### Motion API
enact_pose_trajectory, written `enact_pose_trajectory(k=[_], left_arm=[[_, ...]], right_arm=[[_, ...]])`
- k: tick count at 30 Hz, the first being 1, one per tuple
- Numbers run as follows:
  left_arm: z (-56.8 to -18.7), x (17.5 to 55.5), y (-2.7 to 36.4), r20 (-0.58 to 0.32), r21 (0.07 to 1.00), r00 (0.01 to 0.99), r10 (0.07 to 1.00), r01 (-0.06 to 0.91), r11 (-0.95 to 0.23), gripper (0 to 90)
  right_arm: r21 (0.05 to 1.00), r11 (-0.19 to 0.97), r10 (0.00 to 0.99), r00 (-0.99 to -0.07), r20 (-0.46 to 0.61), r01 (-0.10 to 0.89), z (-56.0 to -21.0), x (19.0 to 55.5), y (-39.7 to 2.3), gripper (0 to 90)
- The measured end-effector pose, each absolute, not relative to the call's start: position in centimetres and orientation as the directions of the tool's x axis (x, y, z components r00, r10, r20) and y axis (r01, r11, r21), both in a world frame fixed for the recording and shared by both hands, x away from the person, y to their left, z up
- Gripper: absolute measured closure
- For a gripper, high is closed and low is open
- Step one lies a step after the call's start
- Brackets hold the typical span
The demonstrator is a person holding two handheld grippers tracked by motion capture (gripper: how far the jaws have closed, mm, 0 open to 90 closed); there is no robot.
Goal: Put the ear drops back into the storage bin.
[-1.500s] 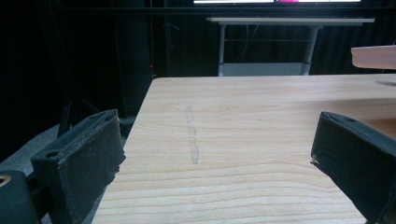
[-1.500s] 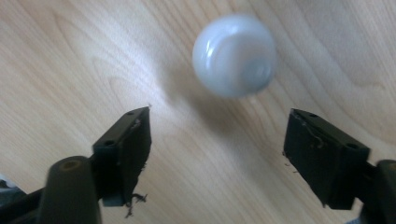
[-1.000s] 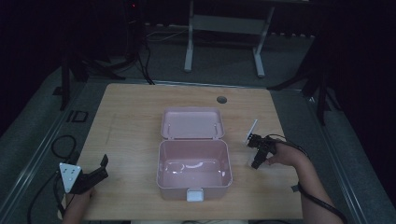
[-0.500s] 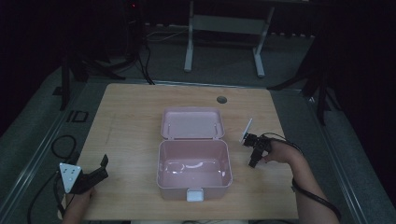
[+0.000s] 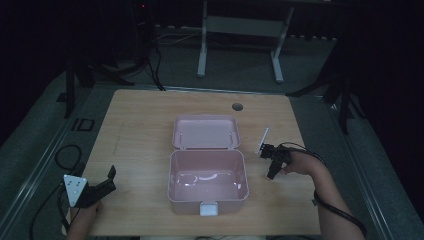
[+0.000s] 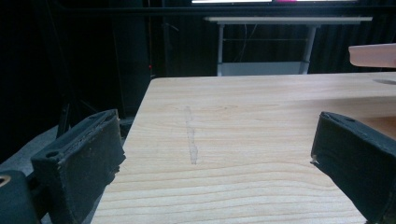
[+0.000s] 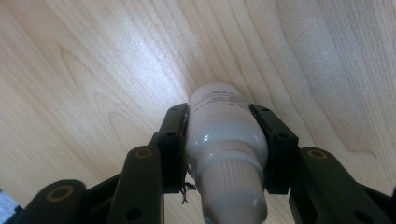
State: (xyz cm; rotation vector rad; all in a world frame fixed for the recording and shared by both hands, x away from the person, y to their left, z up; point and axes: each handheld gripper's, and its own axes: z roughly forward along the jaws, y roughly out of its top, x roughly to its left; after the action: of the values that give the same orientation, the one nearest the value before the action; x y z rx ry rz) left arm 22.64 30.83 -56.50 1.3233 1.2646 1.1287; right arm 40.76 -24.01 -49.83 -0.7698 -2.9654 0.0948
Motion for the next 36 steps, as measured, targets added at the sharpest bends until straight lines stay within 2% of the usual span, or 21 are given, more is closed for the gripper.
enact_pose_trajectory(k=[9,18,28,36], left_arm=[[-56.5,22.6,30.8,0.008,0.993,0.038,0.999,0.121,-0.012,2.3],[-56.5,22.6,30.8,0.008,0.993,0.038,0.999,0.121,-0.012,2.3],[-56.5,22.6,30.8,0.007,0.993,0.037,0.999,0.121,-0.012,2.3],[-56.5,22.7,30.8,0.008,0.992,0.036,0.999,0.122,-0.013,2.4]], right_arm=[[-0.074,0.938,0.343,-0.937,0.061,0.339,-49.4,39.4,-23.5,59.2],[-0.059,0.987,0.154,-0.987,0.046,0.151,-48.8,37.5,-23.0,59.3],[-0.071,0.994,0.086,-0.996,0.021,0.084,-48.4,36.1,-22.4,59.3],[-0.071,0.997,-0.024,-1.0,0.004,-0.024,-48.0,34.6,-22.0,59.3]])
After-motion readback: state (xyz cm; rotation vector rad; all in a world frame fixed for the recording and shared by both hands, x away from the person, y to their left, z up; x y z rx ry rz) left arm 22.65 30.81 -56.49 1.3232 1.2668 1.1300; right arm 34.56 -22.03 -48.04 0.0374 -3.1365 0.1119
